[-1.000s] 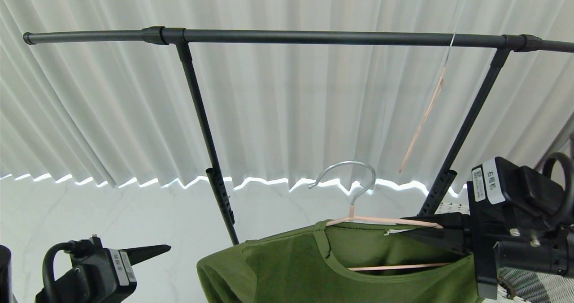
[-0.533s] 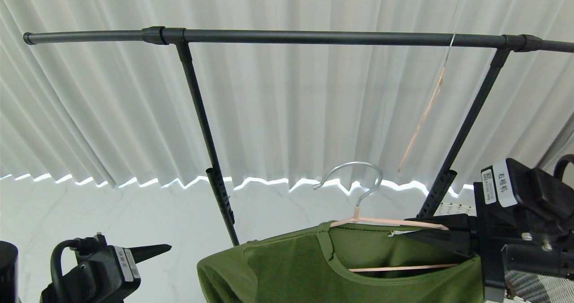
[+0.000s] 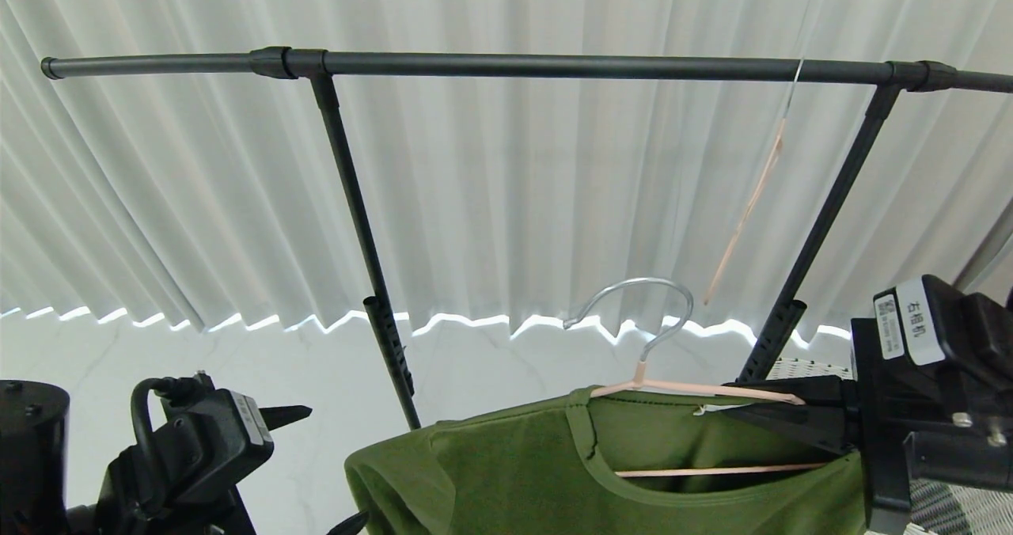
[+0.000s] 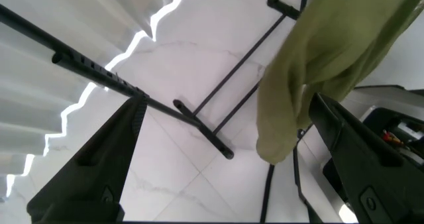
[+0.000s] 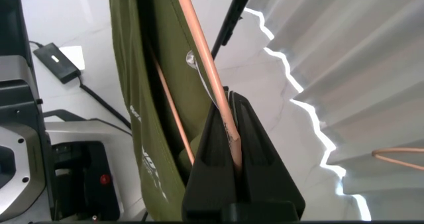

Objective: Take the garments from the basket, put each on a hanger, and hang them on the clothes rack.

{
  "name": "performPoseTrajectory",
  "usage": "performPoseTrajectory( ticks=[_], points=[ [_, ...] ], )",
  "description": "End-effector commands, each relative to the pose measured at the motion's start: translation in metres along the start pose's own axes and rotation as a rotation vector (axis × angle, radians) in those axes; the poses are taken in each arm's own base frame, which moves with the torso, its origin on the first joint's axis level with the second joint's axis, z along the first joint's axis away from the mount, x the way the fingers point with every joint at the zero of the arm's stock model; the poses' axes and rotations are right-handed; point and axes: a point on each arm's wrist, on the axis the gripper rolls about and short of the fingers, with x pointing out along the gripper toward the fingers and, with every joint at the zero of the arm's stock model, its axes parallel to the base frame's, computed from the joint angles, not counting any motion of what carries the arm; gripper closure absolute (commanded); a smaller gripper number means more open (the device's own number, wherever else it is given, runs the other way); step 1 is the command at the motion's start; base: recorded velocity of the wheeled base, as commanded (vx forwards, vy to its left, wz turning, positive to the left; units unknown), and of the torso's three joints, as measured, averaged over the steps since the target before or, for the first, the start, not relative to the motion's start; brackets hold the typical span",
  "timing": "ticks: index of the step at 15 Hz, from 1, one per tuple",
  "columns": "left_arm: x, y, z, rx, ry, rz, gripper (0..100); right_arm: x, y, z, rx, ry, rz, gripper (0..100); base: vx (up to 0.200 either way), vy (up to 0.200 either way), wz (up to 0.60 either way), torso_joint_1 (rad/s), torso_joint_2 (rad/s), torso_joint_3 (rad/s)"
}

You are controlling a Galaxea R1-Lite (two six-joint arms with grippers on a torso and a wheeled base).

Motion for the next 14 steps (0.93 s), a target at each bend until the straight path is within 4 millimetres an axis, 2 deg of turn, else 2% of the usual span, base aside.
performPoseTrajectory(
  ticks=[1,14],
  points=[
    [0.0027,0.0014,0.0014,-0.001,0.005,-0.004,0,-0.0018,0.0007,0.0009,-0.003,-0.006,-0.001,100,0.000,0.000,0.00,0.000,0.00,0.000],
    [0.0002,0.0006,0.0010,0.009,-0.003,0.001,0,-0.0010,0.0005,0.0006,-0.001,-0.005,0.001,100,0.000,0.000,0.00,0.000,0.00,0.000]
  ],
)
